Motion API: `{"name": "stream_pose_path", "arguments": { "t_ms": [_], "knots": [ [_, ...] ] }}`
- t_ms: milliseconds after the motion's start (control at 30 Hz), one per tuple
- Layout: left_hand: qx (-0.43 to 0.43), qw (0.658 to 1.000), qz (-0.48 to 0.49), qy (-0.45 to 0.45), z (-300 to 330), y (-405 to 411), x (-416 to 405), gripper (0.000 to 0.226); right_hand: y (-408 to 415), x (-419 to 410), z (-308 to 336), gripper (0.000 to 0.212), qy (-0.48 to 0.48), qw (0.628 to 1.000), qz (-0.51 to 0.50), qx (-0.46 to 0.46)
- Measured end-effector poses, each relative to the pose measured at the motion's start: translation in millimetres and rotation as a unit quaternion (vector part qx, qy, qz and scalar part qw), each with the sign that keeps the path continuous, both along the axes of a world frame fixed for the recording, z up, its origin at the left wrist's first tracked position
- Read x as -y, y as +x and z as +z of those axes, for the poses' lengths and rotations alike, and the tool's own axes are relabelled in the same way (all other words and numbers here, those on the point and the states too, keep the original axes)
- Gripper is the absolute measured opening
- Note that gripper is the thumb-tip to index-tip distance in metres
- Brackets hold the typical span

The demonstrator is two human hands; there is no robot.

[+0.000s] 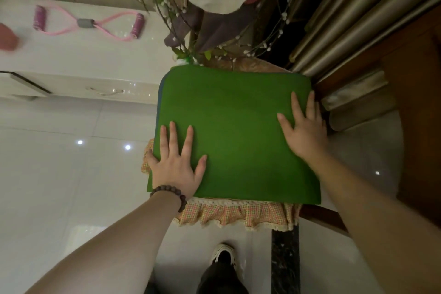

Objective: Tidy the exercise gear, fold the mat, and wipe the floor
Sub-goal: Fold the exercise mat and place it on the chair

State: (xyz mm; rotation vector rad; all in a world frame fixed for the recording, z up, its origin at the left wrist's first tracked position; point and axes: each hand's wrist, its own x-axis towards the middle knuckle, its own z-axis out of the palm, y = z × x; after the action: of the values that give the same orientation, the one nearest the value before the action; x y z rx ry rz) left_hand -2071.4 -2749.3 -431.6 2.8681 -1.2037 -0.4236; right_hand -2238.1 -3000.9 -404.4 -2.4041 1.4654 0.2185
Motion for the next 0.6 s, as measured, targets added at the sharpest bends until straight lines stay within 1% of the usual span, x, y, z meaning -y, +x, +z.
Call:
{"name": "stream_pose_path", "arguments": {
  "t_ms": [67,133,233,333,400,500,600],
  "knots": [
    [0.0,1.0,-0.001,0.003,1.3,0.0,0.2,0.075,-29.4,-55.1,-7.2,0.066,-0.051,0.999,-0.007,-0.004],
    [0.0,1.0,-0.003,0.004,1.5,-0.2,0.1,0.075,-41.1,-83.8,-11.4,0.065,-0.07,0.997,-0.026,-0.005],
    [-0.002,1.0,-0.002,-0.004,2.2,-0.9,-0.2,0.076,-40.7,-89.1,-11.9,0.067,-0.079,0.996,-0.034,-0.02],
    [-0.001,1.0,-0.004,-0.019,1.0,-1.2,-2.4,0.075,-39.3,-107.3,-17.3,0.082,-0.087,0.994,-0.012,-0.061],
    [0.0,1.0,-0.005,-0.03,-0.7,-2.5,-5.7,0.075,-39.3,-119.2,-20.2,0.089,-0.075,0.994,-0.013,-0.082],
    [0.001,0.999,-0.003,-0.048,-2.5,-4.0,-9.2,0.074,-37.9,-118.5,-23.5,0.091,-0.063,0.993,-0.023,-0.093],
    [0.002,0.999,-0.004,-0.041,-2.2,-2.7,-8.2,0.073,-38.1,-117.4,-24.0,0.09,-0.062,0.993,-0.023,-0.094]
  ]
}}
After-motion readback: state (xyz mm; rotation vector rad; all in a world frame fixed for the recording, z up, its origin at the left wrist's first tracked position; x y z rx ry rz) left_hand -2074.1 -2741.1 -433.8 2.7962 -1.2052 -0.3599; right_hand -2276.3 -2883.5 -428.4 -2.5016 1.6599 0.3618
